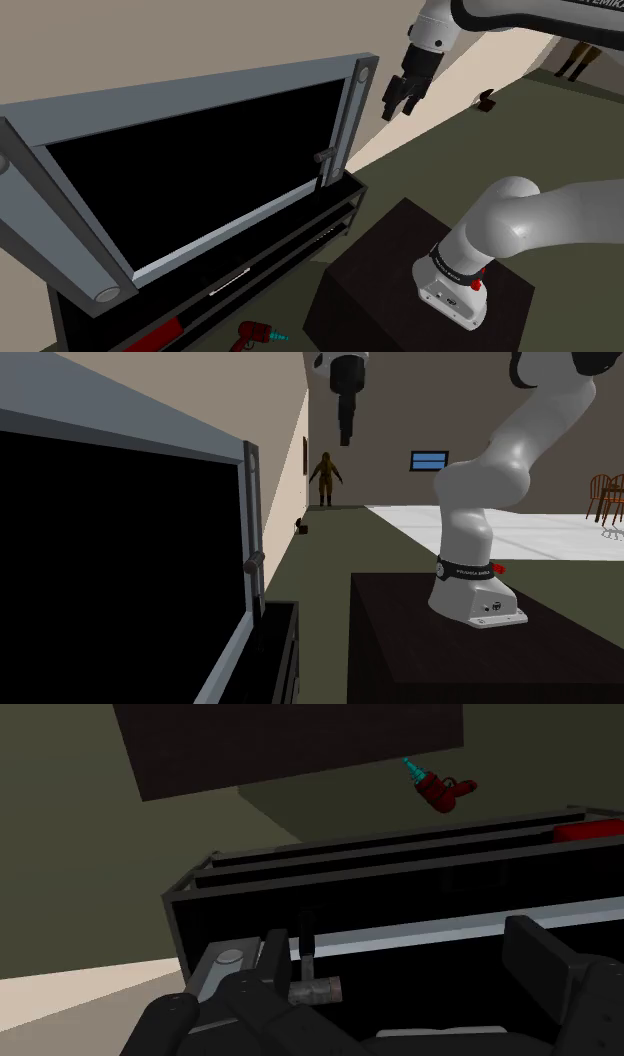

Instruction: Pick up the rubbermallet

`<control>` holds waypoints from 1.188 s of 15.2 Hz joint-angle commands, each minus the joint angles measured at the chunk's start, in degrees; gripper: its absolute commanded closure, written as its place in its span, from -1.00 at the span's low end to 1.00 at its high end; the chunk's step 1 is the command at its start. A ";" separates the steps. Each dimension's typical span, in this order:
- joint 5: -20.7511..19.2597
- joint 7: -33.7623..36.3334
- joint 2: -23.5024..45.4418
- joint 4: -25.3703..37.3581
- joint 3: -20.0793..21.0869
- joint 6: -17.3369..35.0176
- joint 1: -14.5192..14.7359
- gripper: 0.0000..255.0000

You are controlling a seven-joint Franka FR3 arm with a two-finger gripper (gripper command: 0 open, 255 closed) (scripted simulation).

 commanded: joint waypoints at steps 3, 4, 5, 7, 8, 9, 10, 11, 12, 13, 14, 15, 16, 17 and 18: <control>1.26 3.86 0.30 -3.48 1.29 5.47 -0.98 -1.00; 1.89 5.76 0.64 -5.07 1.98 8.26 -1.48 -1.00; 2.49 7.67 1.10 -6.58 2.66 11.09 -1.94 -1.00; 3.67 11.42 2.42 -9.29 4.12 16.85 -2.90 -1.00; 4.22 13.30 3.28 -10.49 4.85 19.79 -3.36 -1.00; 4.77 15.16 4.28 -11.58 5.62 22.75 -3.85 -1.00; 5.30 17.02 5.42 -12.56 6.42 25.74 -4.37 -1.00; 5.77 18.90 6.69 -13.44 7.19 28.77 -4.86 -1.00; 6.21 20.79 8.10 -14.20 7.99 31.81 -5.37 -1.00; 6.61 22.69 9.63 -14.85 8.81 34.86 -5.93 -1.00; 6.93 24.62 11.30 -15.38 9.63 37.93 -6.51 -1.00; 7.20 26.57 13.08 -15.80 10.49 40.99 -7.14 -1.00; 7.37 28.56 14.98 -16.10 11.35 44.05 -7.82 -1.00; 7.44 30.61 16.98 -16.28 12.23 47.08 -8.56 -1.00; 7.36 32.75 19.08 -16.36 13.11 50.10 -9.35 -1.00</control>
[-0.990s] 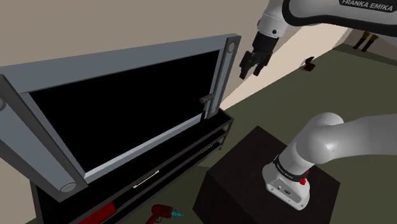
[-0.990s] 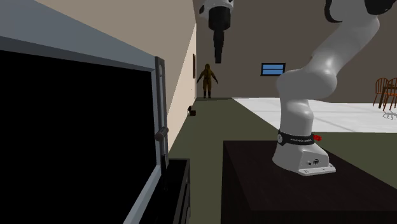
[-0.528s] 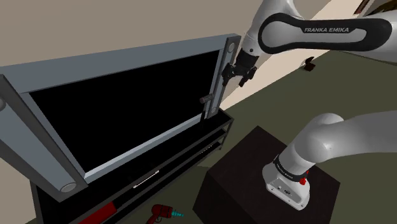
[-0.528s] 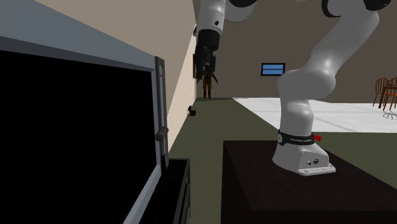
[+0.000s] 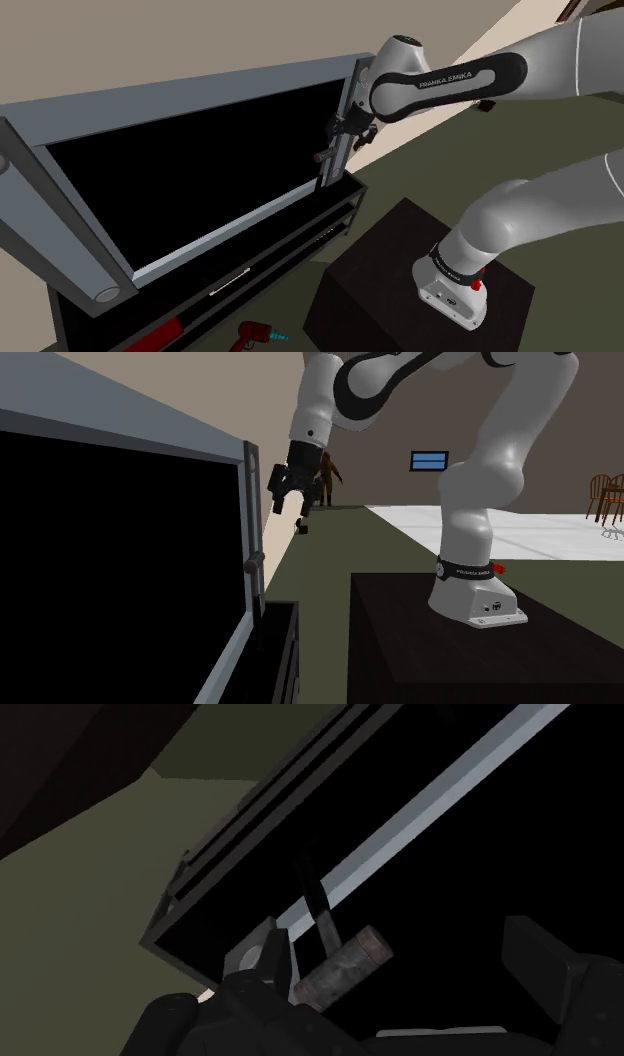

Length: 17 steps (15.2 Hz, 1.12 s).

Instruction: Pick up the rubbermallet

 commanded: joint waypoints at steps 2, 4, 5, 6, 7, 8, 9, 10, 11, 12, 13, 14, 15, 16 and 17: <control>-0.62 6.95 6.66 0.04 2.85 9.44 -2.62 -1.00; -2.33 12.21 11.37 0.63 4.85 15.13 -4.92 -1.00; -3.75 15.24 13.80 1.08 5.91 17.86 -6.29 -1.00; -5.68 18.64 16.27 1.61 7.06 20.49 -7.87 -1.00; -8.30 22.55 18.78 2.25 8.27 23.00 -9.65 -1.00; -11.89 27.19 21.34 3.00 9.32 25.35 -11.49 -1.00; -16.67 32.75 23.95 3.88 10.19 27.50 -13.37 -1.00; -22.79 39.38 26.62 4.98 10.44 29.34 -14.89 -1.00; -29.98 46.89 29.31 6.33 9.72 30.82 -15.61 -1.00; -33.55 50.65 30.59 7.09 8.57 31.42 -15.17 -1.00; -35.55 52.25 31.42 7.17 7.55 32.07 -14.49 -1.00; -37.65 53.94 32.25 7.29 6.67 32.69 -13.95 -1.00; -39.80 55.68 33.10 7.44 5.73 33.29 -13.37 -1.00; -41.92 57.42 33.93 7.62 4.59 33.89 -12.59 -1.00; -44.09 59.22 34.78 7.84 3.48 34.47 -11.84 -1.00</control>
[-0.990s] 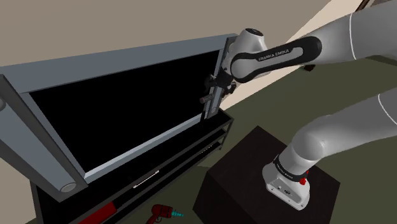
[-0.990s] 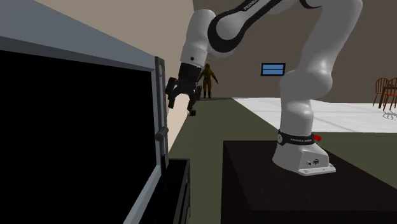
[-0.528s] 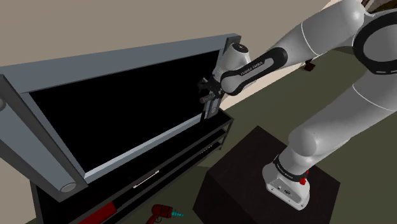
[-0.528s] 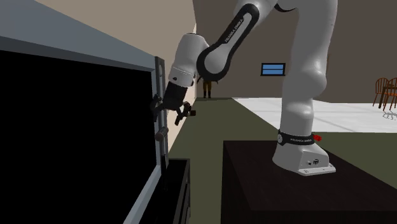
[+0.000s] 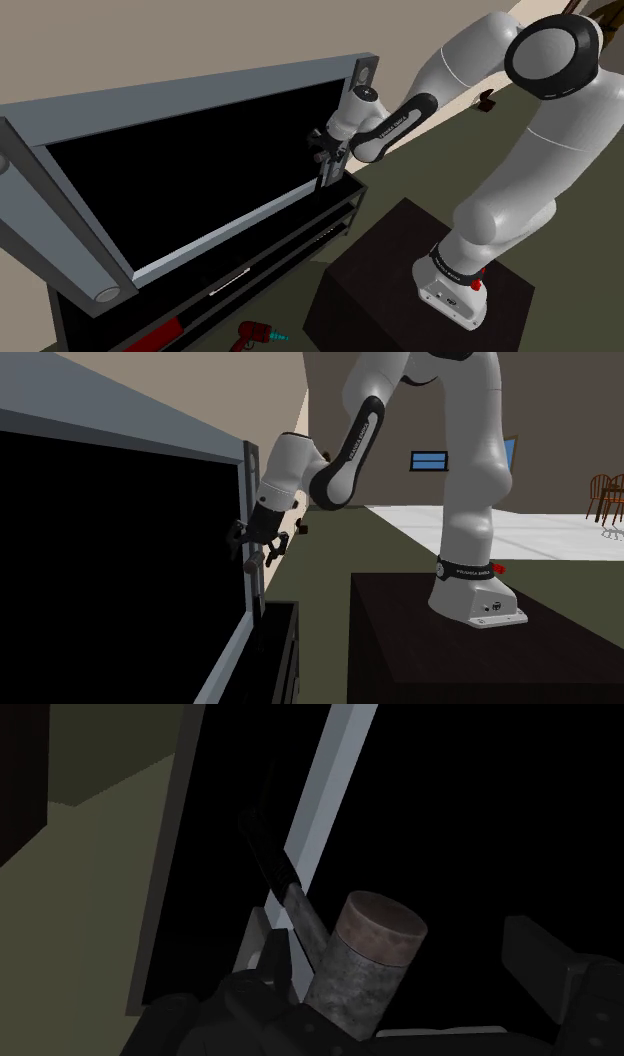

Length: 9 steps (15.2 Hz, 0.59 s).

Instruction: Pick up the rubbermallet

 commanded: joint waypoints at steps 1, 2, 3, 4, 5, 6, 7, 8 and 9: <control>-4.77 3.92 1.80 0.40 -2.38 1.34 1.54 -1.00; -6.89 5.71 2.64 0.67 -3.69 1.91 2.49 -1.00; -8.04 6.71 3.12 0.83 -4.53 2.25 3.14 -1.00; -8.00 6.67 3.11 0.83 -4.59 2.26 3.21 -1.00; -8.21 6.87 3.20 0.86 -4.72 2.31 3.33 1.00; -8.20 6.84 3.18 0.81 -4.72 2.35 3.29 1.00; -8.09 6.74 3.13 0.80 -4.65 2.31 3.24 1.00; -8.08 6.74 3.13 0.80 -4.64 2.30 3.24 1.00; -8.06 6.73 3.11 0.79 -4.63 2.30 3.24 1.00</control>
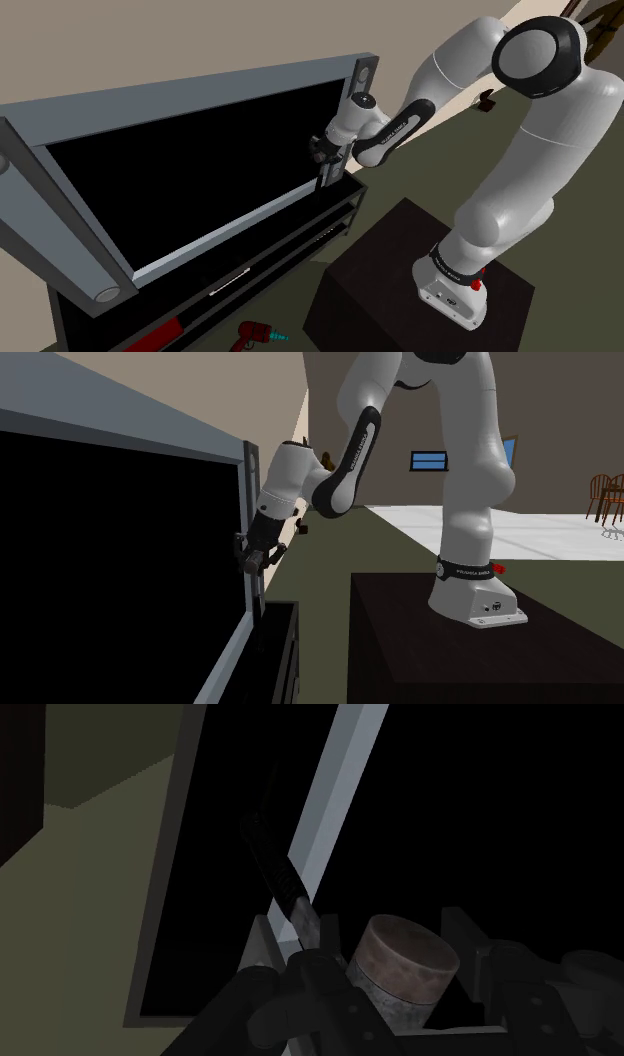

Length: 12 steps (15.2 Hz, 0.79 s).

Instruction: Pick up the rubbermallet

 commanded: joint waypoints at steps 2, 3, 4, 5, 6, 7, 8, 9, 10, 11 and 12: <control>0.01 -0.02 0.01 -0.04 0.00 -0.01 -0.02 1.00; -0.02 0.01 0.03 -0.02 -0.02 -0.01 0.00 1.00; -0.05 0.04 0.04 -0.01 -0.04 -0.01 0.02 1.00; 0.04 -0.03 0.04 0.03 0.02 -0.06 -0.02 1.00; 2.10 -1.80 -0.80 -0.25 1.41 -0.64 -1.06 1.00; 4.18 -3.55 -1.64 -0.50 2.76 -1.22 -2.06 1.00; 6.28 -5.31 -2.48 -0.73 4.04 -1.80 -2.99 1.00; 8.41 -7.07 -3.31 -0.93 5.22 -2.39 -3.81 1.00; 10.55 -8.81 -4.15 -1.10 6.28 -2.99 -4.52 1.00; 12.69 -10.54 -5.00 -1.24 7.22 -3.60 -5.10 1.00; 14.79 -12.22 -5.83 -1.34 8.05 -4.23 -5.59 1.00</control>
